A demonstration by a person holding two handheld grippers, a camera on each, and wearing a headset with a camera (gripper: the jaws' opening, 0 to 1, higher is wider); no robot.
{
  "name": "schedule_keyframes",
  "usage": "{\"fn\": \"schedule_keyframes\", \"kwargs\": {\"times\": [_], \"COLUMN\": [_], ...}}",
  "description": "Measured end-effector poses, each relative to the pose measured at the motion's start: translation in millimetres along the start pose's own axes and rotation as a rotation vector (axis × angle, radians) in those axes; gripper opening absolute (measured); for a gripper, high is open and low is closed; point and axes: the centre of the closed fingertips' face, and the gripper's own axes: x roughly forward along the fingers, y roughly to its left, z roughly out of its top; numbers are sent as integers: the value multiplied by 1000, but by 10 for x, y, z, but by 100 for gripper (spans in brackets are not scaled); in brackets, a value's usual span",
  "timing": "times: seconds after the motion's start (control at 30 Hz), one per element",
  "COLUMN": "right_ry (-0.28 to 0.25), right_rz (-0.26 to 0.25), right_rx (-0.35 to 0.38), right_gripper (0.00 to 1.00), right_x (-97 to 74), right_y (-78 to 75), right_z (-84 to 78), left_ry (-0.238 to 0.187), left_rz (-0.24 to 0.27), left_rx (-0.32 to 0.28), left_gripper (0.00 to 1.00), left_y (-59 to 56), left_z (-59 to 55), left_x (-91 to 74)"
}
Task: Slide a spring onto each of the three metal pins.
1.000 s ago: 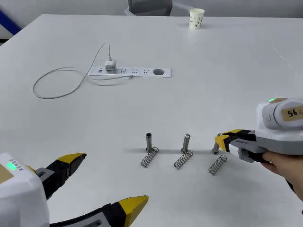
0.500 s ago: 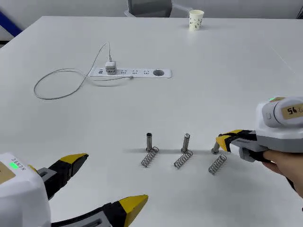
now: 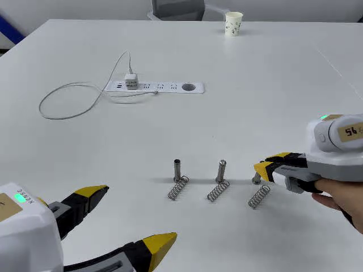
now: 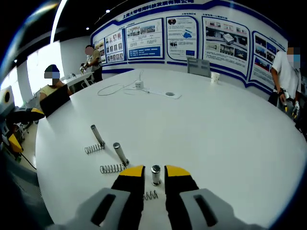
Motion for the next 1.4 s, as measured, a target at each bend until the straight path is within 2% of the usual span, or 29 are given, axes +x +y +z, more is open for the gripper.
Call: {"fn": "schedule_keyframes", "kwargs": {"times": [0.1, 0.23, 0.47, 0.83, 1.1, 1.4], "right_ry": [-6, -34, -73, -115, -121, -114], "right_rz": [7, 13, 28, 103, 133, 154], "right_rx": [29, 23, 24, 28, 29, 20], "right_gripper": [22, 23, 28, 42, 50, 55], "right_x": [-30, -107, -219, -373, -457, -517], "right_y": [3, 28, 58, 216, 293, 366], "right_z": [14, 47, 74, 15, -49, -145], "left_ry": [4, 14, 25, 82, 109, 170], "left_rz": [0, 8, 13, 3, -14, -24], "left_rx": [2, 7, 18, 43, 58, 84], "left_gripper": [72, 64, 60, 53, 50, 45], "left_y": [5, 41, 70, 94, 128, 200], "left_z": [-2, -5, -8, -75, -104, -247], "left_x": [18, 55, 147, 360, 545, 781]}}
